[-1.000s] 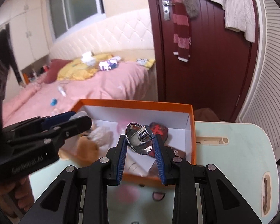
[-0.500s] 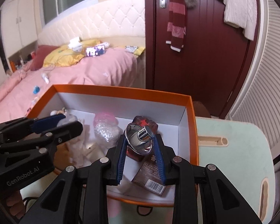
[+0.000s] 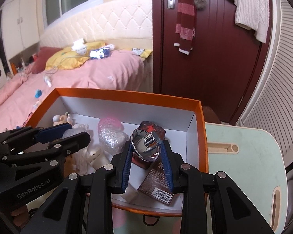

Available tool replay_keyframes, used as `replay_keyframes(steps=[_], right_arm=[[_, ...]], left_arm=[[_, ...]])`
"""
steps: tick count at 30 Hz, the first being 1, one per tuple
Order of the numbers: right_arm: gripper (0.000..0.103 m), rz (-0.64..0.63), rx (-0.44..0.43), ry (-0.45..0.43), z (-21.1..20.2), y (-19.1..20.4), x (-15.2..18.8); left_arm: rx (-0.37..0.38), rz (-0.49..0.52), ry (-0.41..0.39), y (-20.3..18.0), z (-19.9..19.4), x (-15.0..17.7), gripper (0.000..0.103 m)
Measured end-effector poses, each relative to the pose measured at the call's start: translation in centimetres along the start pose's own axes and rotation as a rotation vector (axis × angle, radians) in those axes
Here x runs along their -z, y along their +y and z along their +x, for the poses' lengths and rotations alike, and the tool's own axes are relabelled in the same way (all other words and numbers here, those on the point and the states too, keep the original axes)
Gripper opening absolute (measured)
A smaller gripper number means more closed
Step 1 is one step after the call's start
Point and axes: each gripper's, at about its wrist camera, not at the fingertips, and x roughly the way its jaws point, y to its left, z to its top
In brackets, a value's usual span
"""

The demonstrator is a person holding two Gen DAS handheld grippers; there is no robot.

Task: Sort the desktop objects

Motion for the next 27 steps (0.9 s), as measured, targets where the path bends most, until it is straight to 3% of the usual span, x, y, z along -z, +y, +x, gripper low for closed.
replay_keyframes(steps=[1,5,6,8,10,27], right_arm=[[0.043,0.005,0.011,-0.001,-0.1,0.0,0.0],[0.050,0.021,0.012,0.008,-0.5,0.0,0.0],[0.057,0.022,0.028,0.004,-0.8,0.1,0.0],[0.060,0.020,0.047,-0.013,-1.4,0.2,0.1],[0.072,0.028,0.053,-0.018,-1.9,0.2,0.2],[0.073,0.008,0.085,-0.015,-4.5,1.5,1.6]], left_arm=[[-0.012,-0.003,-0.006,0.0,-0.3,0.0,0.052],[-0.042,0.007,-0.021,-0.2,-1.6,0.1,0.053],[-0.064,0.006,-0.025,-0.2,-2.0,0.1,0.064],[-0.146,-0.012,-0.048,0.1,-2.9,0.3,0.081],[-0.156,-0.028,-0.082,0.5,-4.0,0.6,0.082],[-0.143,-0.023,-0.083,0.3,-6.7,2.7,0.082]])
